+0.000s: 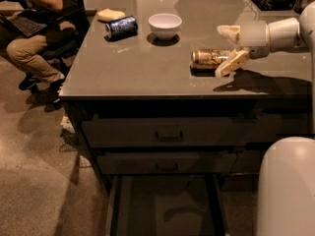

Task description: Pick orange can from bottom drawer and place on counter

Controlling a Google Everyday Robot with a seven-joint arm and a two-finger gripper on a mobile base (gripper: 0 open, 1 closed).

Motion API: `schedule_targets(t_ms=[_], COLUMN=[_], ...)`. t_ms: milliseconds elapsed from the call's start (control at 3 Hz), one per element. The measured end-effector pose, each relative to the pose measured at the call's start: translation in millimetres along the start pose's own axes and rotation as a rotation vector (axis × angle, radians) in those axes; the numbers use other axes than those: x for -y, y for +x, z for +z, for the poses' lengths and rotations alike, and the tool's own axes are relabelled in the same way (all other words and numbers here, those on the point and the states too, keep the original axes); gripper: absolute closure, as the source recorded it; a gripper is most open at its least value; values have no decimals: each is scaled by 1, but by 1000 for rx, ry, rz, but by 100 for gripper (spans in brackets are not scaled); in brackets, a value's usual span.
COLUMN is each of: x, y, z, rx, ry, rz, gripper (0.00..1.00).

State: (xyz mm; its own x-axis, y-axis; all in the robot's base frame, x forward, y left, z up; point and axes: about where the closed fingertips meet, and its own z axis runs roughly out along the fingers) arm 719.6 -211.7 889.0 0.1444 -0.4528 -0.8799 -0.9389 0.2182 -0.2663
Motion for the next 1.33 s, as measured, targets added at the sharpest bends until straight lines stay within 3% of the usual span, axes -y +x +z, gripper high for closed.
schedule_targets(t_ms=[667, 1000, 1333], x=[2, 6, 10], y=[1, 0, 2], z=[-6, -23, -66], rx=[-2, -14, -50], ry=[19, 67, 181], rz=[0, -11, -29], gripper=[0, 0, 0])
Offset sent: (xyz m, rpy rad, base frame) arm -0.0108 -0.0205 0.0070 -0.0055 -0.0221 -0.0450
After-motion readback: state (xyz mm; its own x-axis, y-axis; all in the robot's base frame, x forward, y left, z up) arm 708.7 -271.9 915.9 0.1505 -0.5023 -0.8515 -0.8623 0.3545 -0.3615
